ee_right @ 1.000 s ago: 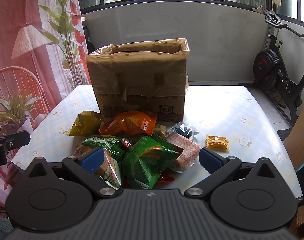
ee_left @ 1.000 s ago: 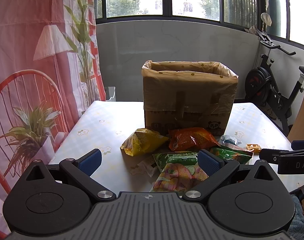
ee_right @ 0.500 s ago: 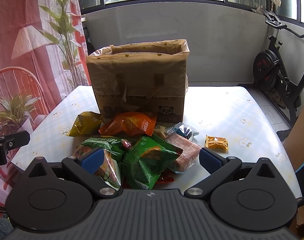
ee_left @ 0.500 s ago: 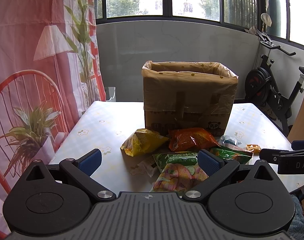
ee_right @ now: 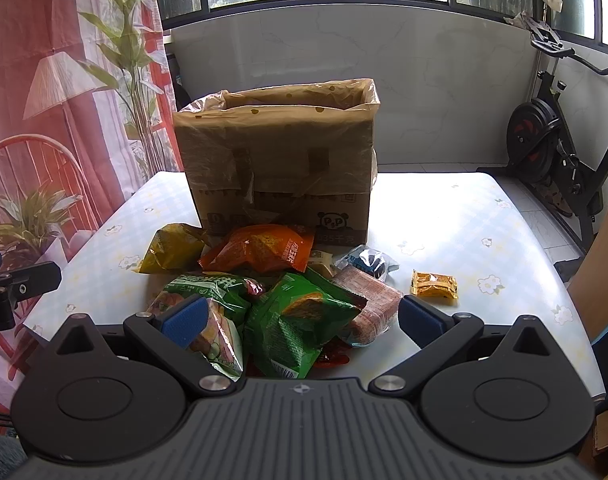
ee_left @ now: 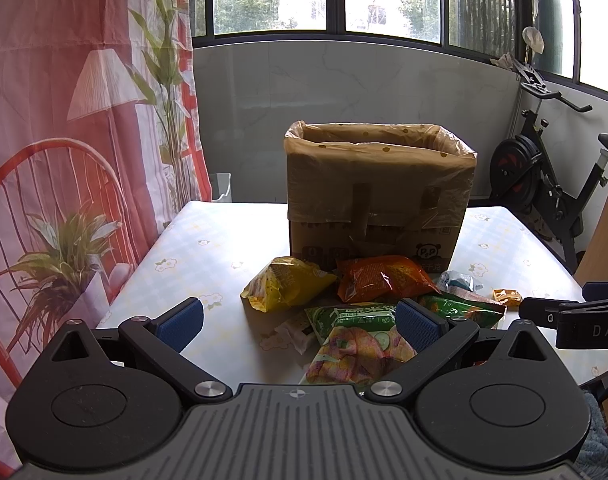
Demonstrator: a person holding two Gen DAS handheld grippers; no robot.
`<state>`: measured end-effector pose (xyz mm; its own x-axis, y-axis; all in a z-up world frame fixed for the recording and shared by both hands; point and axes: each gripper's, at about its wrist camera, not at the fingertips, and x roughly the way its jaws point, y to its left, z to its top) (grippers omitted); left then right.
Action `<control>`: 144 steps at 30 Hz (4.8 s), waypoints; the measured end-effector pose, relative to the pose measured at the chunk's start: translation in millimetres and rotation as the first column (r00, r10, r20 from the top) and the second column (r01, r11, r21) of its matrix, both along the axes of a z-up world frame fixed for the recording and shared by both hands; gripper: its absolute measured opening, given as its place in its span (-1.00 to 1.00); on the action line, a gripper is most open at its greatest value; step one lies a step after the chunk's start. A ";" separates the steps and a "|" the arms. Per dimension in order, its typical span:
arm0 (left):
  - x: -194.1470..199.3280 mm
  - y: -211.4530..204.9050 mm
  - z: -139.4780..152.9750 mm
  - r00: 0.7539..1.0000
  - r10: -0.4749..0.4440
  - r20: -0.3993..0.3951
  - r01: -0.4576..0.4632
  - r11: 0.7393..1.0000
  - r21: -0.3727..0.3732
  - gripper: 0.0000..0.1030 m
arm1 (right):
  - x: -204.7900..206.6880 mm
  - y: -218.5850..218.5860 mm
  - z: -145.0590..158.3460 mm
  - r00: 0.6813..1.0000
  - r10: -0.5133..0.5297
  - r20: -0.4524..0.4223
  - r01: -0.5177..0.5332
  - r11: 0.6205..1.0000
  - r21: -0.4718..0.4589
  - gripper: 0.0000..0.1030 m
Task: Organize snacks
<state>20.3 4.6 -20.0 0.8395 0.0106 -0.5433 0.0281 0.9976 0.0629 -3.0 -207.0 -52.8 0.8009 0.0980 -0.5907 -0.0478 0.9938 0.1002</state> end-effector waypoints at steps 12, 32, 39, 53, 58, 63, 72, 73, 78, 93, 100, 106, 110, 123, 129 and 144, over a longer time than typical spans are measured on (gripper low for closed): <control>0.2 0.3 0.4 1.000 0.002 -0.003 -0.002 1.000 -0.002 1.00 | 0.0 0.1 -0.3 1.000 0.000 0.000 0.000 1.000 0.000 1.00; 75.1 -2.2 -26.5 0.997 -0.023 0.077 0.021 1.000 0.022 0.84 | 67.5 -17.7 -22.2 0.988 0.039 0.149 -0.048 0.997 0.062 1.00; 101.2 -27.0 -79.2 0.994 -0.106 -0.010 0.106 0.994 0.017 0.77 | 68.5 -29.8 -63.5 0.991 -0.089 0.104 0.071 0.984 0.162 0.97; 114.5 -31.7 -123.7 0.985 -0.160 -0.065 0.156 0.986 -0.063 0.77 | 72.9 -32.2 -108.5 0.999 0.021 -0.042 -0.010 0.973 0.232 0.74; 118.4 -35.7 -135.2 0.979 -0.179 -0.100 0.171 0.982 -0.084 0.78 | 77.9 -33.7 -113.9 0.998 0.031 -0.059 -0.016 0.969 0.246 0.69; 123.3 -30.5 -150.1 0.969 -0.187 -0.164 0.165 0.977 -0.136 0.89 | 80.5 -34.2 -117.2 0.997 0.036 -0.071 -0.017 0.966 0.259 0.69; 117.7 -36.3 -152.9 0.957 -0.236 -0.169 0.214 0.967 -0.134 0.42 | 84.4 -35.9 -124.4 0.996 0.043 -0.082 -0.018 0.956 0.292 0.69; 116.6 -36.1 -152.0 0.958 -0.232 -0.170 0.212 0.969 -0.126 0.41 | 84.8 -35.5 -124.8 0.996 0.041 -0.082 -0.015 0.956 0.293 0.69; 109.3 -27.2 -145.2 0.958 -0.221 -0.182 0.192 0.968 -0.164 0.38 | 86.9 -32.8 -127.0 0.998 0.036 -0.057 -0.017 0.955 0.297 0.69; 83.1 -20.5 -114.9 0.984 -0.167 -0.066 0.158 0.979 -0.127 0.38 | 69.7 -38.1 -111.3 0.998 0.058 0.023 -0.062 0.945 0.320 0.28; 72.5 -15.1 -108.6 0.987 -0.156 -0.039 0.150 0.980 -0.132 0.38 | 60.8 -40.2 -102.4 0.999 0.027 0.047 -0.039 0.959 0.280 0.26; 64.5 -10.9 -101.6 0.990 -0.138 -0.002 0.136 0.983 -0.121 0.38 | 51.9 -44.5 -94.0 0.997 -0.012 0.075 -0.008 0.966 0.260 0.25; 60.3 -6.6 -97.5 0.993 -0.116 0.027 0.118 0.987 -0.108 0.38 | 46.7 -48.6 -88.2 0.994 -0.031 0.107 0.002 0.966 0.259 0.24; 57.6 -1.6 -79.8 0.985 -0.069 0.157 0.070 0.998 -0.001 0.38 | 37.3 -66.8 -69.3 0.967 -0.073 0.244 -0.003 0.955 0.297 0.23; 60.1 -8.3 -59.1 0.958 -0.090 0.273 0.071 0.994 0.077 0.38 | 34.3 -75.4 -52.3 0.943 -0.087 0.322 -0.002 0.964 0.266 0.23; 88.7 -24.1 -26.7 0.925 -0.086 0.371 0.067 0.996 0.064 0.38 | 59.1 -82.3 -11.5 0.877 -0.068 0.475 -0.034 0.979 0.203 0.23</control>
<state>109.0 -19.5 -46.7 0.9806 -0.0432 -0.1912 0.0694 0.9888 0.1324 56.1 -289.3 -64.3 0.9821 0.1560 -0.1052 -0.1235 0.9563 0.2651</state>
